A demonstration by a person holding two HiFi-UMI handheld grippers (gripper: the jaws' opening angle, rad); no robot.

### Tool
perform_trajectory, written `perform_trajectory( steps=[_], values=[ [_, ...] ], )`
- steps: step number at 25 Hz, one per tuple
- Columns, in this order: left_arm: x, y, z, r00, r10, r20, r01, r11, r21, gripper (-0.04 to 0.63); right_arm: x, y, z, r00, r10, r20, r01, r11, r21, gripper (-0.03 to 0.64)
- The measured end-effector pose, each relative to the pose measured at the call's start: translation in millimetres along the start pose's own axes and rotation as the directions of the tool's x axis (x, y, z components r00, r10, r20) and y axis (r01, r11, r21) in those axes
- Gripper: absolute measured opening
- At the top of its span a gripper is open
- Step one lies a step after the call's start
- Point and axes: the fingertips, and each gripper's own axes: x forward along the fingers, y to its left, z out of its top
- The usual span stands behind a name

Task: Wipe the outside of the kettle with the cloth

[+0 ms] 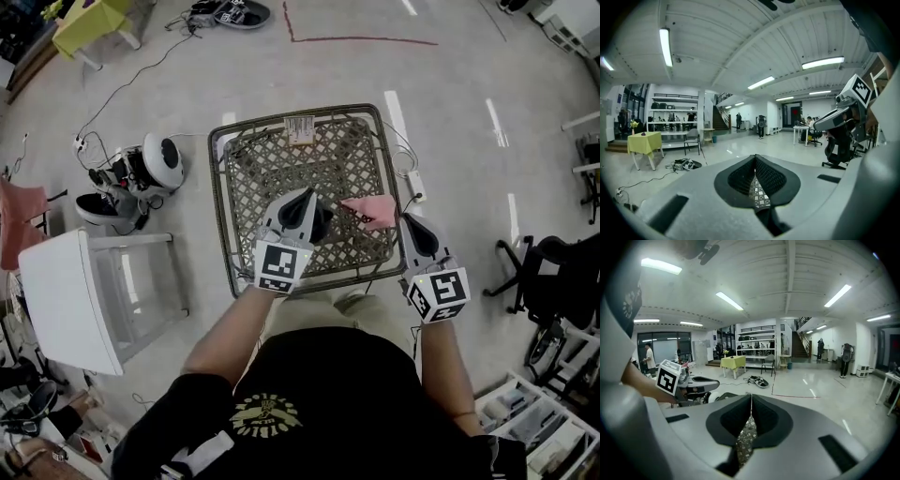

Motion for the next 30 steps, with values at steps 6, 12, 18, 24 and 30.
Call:
perform_trajectory(
  steps=[6, 12, 18, 24, 30],
  values=[
    [37.7, 4.7, -28.4, 0.999, -0.006, -0.048, 0.007, 1.000, 0.020, 0.009, -7.5, -7.7, -20.1, 0.997, -0.040, -0.071, 0.040, 0.999, -0.002, 0.012],
    [61.1, 1.6, -56.5, 0.993, 0.021, -0.118, -0.018, 0.999, 0.026, 0.009, 4.1, -17.1, -29.5, 0.995, -0.006, -0.098, 0.006, 1.000, 0.002, 0.012],
    [67.2, -4.2, -73.6, 0.985, 0.022, -0.172, -0.024, 1.000, -0.006, 0.009, 33.4, -34.6, -59.6, 0.980, 0.072, -0.184, -0.071, 0.997, 0.013, 0.012],
    [67.6, -5.6, -74.7, 0.979, 0.052, -0.198, -0.053, 0.999, -0.002, 0.009, 69.6, -54.1, -101.5, 0.938, 0.183, -0.293, -0.186, 0.982, 0.020, 0.013],
    [68.5, -7.0, -74.3, 0.982, 0.042, -0.186, -0.044, 0.999, -0.006, 0.009, 99.4, -61.7, -160.2, 0.871, 0.256, -0.419, -0.288, 0.958, -0.014, 0.014]
  ],
)
